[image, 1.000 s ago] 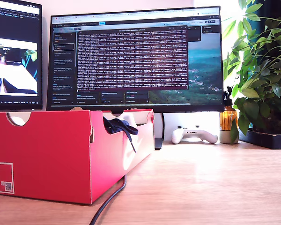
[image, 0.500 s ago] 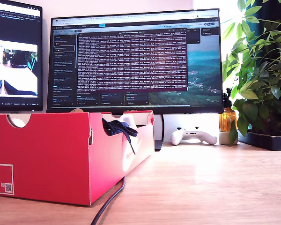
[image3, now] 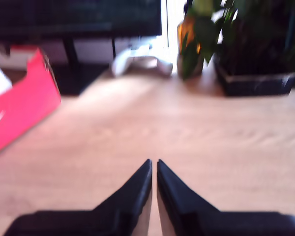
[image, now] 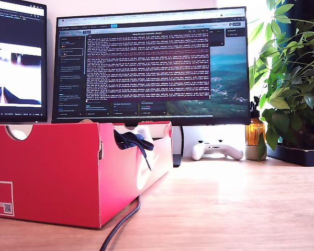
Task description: Pack the blue shoes by picking the first shoe and placing it inside the red shoebox, left side, then picking and rotating the second shoe and placing it in the shoebox
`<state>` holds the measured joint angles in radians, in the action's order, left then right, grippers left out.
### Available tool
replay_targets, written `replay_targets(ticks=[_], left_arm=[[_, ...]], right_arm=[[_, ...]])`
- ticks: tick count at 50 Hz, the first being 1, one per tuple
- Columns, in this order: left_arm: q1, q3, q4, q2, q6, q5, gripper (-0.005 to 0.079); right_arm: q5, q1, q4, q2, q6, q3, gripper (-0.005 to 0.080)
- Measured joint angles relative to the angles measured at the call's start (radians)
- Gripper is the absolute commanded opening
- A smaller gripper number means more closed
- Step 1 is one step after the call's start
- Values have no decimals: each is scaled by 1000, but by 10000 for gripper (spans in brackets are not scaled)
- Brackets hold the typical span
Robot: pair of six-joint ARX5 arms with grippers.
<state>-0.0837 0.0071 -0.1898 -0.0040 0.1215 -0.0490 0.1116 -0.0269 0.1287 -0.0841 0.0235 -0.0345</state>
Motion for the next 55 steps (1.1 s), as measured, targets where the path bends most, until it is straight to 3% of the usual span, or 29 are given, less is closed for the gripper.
replay_targets(ticks=[9, 20, 30, 55], left_arm=[[0, 0, 0, 0, 0, 2, -19], [0, 0, 0, 0, 0, 5, -19], [0, 0, 0, 0, 0, 6, -19], [0, 0, 0, 0, 0, 5, -19]], right_arm=[[-6, 0, 0, 76, 0, -4, -1], [-5, 0, 99, 76, -72, -3, -1], [-6, 0, 41, 76, -74, -1, -1], [-6, 8, 39, 76, -27, -1, -1]])
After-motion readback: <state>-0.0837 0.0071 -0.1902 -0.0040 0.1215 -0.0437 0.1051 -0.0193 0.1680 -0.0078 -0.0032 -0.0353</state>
